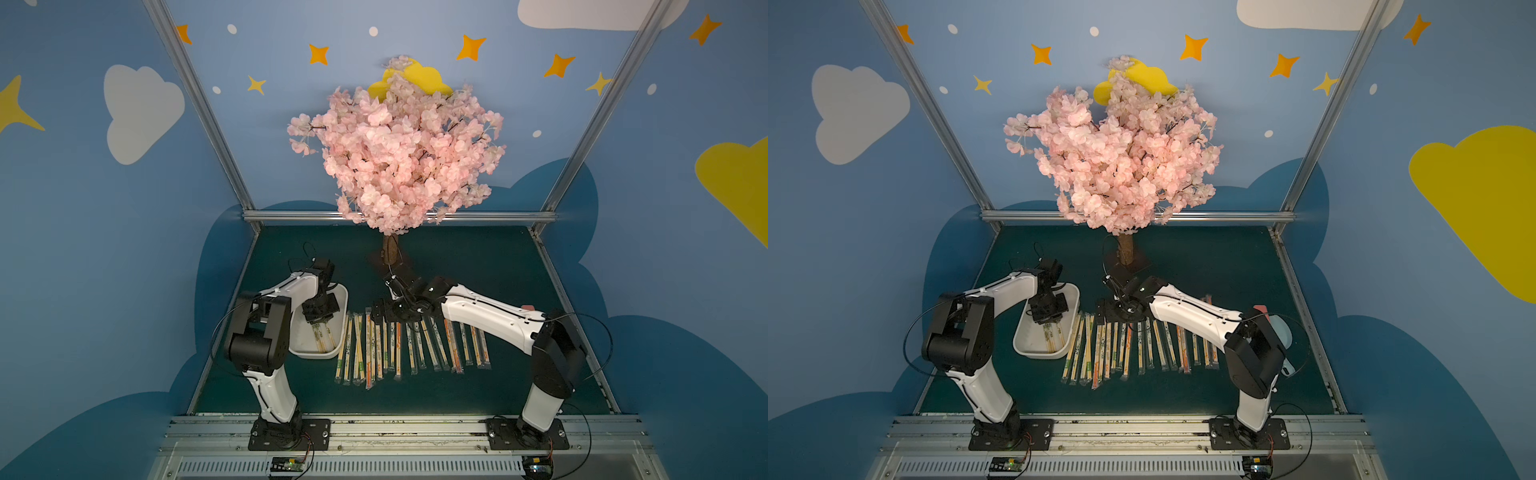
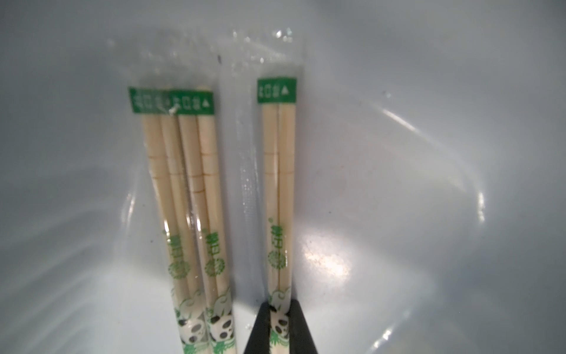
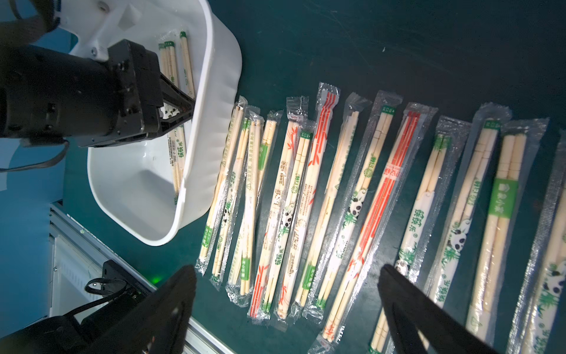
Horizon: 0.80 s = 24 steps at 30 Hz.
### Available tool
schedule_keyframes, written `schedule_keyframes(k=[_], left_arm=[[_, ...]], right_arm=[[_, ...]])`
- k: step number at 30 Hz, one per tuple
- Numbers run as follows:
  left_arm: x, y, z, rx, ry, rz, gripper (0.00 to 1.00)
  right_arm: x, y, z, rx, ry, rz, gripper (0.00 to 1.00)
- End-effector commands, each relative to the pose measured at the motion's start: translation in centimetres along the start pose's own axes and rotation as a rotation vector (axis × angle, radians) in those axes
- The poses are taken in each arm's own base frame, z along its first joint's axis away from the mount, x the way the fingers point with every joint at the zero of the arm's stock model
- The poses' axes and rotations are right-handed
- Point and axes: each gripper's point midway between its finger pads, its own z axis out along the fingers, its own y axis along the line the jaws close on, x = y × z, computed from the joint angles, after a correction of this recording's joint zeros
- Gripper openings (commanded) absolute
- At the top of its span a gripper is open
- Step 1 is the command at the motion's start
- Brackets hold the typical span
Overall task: Take the paired disposable chopsticks out of the storage box
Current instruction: Pick up the paired disposable chopsticks from the storage box.
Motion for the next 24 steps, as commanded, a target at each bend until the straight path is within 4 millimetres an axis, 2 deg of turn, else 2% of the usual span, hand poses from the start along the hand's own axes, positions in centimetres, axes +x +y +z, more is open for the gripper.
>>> schedule_keyframes(k=[1, 9, 17, 24], left_arm=[[0.3, 0.1, 0.0, 0.004, 0.013, 0.018, 0.08], [-0.3, 0.0, -1.6, 0.015, -0.025, 0.036, 0.04], [-1.2, -0.2, -3.9, 0.028, -0.078, 0.069, 0.03], [-1.9, -1.0, -8.1, 0.084, -0.142, 0.101, 0.03]], right_arm=[[0.0, -0.2, 0.2, 0.021, 0.006, -0.007, 0.96], [0.1, -0.3, 0.2, 0.021, 0.008, -0.007, 0.96], [0.1, -0.2, 0.2, 0.019, 0.009, -0.007, 0.96], [0.1, -0.4, 0.2, 0.024, 0.009, 0.001, 0.96]])
